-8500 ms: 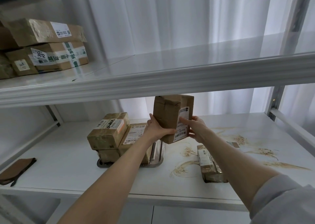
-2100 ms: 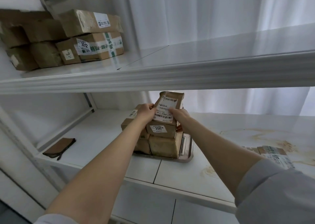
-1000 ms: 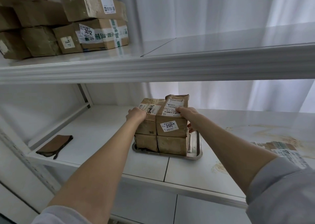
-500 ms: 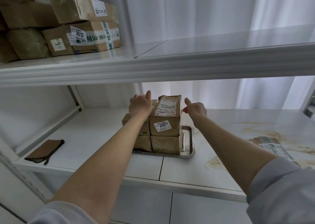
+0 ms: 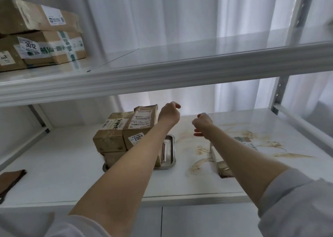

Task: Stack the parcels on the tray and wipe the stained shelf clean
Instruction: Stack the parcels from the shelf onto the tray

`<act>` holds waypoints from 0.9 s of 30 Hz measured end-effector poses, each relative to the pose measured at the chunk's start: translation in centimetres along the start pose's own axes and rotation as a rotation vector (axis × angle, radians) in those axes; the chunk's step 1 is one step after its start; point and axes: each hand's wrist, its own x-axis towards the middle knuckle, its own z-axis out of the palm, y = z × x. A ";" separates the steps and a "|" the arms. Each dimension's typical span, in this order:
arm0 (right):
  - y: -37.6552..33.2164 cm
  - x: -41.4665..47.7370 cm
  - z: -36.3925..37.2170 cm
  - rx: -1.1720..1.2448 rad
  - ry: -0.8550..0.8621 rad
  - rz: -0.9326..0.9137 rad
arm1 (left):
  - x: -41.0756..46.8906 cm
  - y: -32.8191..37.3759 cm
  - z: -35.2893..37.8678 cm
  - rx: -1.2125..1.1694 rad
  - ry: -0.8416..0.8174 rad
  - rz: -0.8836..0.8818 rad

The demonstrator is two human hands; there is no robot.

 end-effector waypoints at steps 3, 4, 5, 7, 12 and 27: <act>1.8 0.8 -2.9 -0.168 0.078 -0.033 | -0.8 1.7 3.0 -0.020 -0.198 -0.056; 2.2 0.8 -4.0 -0.203 0.095 -0.021 | -1.0 2.1 4.0 -0.047 -0.248 -0.079; 2.8 1.1 -5.0 -0.230 0.117 -0.003 | -1.2 2.5 5.0 -0.084 -0.291 -0.115; 4.1 1.7 -6.8 -0.252 0.123 0.037 | -1.8 3.1 6.8 -0.162 -0.362 -0.194; 5.8 1.5 -9.9 -0.401 -0.038 0.139 | -3.8 4.6 10.2 -0.192 -0.515 -0.332; 7.3 2.7 -9.7 -0.302 -0.257 0.221 | -5.1 3.9 13.1 -0.298 -0.499 -0.523</act>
